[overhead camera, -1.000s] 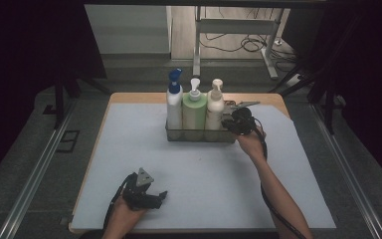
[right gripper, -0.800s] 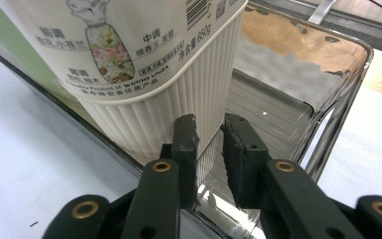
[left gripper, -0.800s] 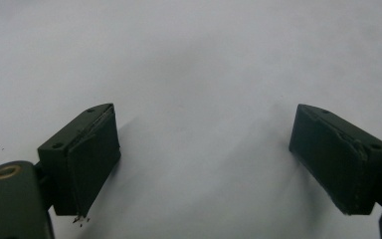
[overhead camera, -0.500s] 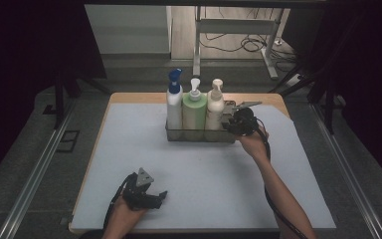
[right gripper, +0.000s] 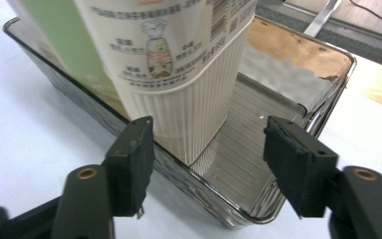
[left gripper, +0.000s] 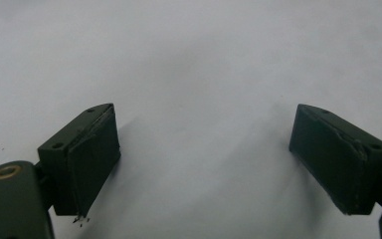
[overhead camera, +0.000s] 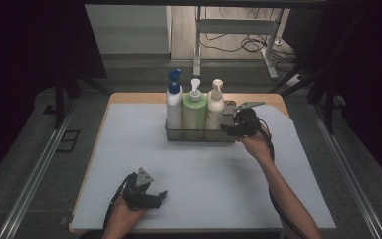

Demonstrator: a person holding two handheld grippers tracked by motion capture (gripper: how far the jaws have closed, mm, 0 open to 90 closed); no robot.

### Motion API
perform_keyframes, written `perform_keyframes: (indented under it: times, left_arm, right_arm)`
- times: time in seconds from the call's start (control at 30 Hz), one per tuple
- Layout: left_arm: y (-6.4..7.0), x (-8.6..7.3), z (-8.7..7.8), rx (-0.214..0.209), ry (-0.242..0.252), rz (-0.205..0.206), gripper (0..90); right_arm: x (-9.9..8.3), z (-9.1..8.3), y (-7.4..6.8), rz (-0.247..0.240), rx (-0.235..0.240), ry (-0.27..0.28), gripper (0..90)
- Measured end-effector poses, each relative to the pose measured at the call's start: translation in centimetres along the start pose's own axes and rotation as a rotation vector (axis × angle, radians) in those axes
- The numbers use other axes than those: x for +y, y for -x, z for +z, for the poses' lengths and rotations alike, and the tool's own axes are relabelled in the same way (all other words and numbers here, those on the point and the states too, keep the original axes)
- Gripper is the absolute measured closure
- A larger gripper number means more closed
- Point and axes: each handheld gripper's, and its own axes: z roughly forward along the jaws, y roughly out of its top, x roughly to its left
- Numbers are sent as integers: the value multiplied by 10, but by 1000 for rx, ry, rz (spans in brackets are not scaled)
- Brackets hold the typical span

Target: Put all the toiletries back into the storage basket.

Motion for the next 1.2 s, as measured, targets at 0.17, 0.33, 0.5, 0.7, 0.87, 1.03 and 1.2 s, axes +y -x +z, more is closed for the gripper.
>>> perform_keyframes:
  times: [0.17, 0.33, 0.5, 0.7, 0.87, 1.03, 1.2]
  left_arm:
    - [0, 0, 0, 0, 1, -1, 121]
    - [0, 0, 0, 0, 0, -1, 121]
    - [0, 0, 0, 0, 0, -1, 121]
    - [0, 0, 0, 0, 0, -1, 121]
    - [0, 0, 0, 0, 0, -1, 121]
    - [0, 0, 0, 0, 0, -1, 121]
    - [0, 0, 0, 0, 0, -1, 121]
  right_arm:
    - [-1, -6, -2, -13, -1, 0, 294]
    - [-4, -12, -4, -24, 2, 5, 271]
    - [-7, -16, -5, -38, 17, -2, 244]
    - [-12, -20, -6, -46, 29, -4, 210]
    - [-16, -23, -5, -50, 34, -11, 167]
    - [-20, -27, -6, -67, 45, -24, 137]
    - [-25, -33, -9, -84, 51, -31, 131]
